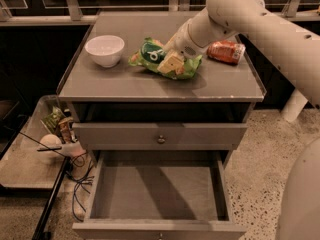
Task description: Place green rice chip bag into middle drawer
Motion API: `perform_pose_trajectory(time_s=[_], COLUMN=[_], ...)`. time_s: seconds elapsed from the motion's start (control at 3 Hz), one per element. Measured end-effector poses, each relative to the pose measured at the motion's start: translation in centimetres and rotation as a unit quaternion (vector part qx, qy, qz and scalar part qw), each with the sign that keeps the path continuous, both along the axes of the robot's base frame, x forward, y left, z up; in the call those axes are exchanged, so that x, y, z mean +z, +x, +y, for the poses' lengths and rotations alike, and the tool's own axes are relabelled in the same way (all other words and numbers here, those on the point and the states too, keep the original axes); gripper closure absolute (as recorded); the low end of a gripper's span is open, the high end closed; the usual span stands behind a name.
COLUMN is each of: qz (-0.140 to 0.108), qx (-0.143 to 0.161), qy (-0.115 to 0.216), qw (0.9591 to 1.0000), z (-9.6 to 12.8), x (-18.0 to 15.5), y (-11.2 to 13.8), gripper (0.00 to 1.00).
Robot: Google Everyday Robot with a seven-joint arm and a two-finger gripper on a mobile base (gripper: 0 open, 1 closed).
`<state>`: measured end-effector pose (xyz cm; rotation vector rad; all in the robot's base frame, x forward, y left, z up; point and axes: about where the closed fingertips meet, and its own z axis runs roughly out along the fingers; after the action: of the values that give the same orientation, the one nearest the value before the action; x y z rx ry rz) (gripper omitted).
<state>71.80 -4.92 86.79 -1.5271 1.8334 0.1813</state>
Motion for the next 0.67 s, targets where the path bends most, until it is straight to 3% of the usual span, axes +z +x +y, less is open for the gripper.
perform_pose_trajectory(time_s=[0.67], qz=[0.000], qx=[0.000], qy=[0.000], qw=[1.0000], z=[0.01], x=[-0.01], y=[0.00], gripper=[0.96])
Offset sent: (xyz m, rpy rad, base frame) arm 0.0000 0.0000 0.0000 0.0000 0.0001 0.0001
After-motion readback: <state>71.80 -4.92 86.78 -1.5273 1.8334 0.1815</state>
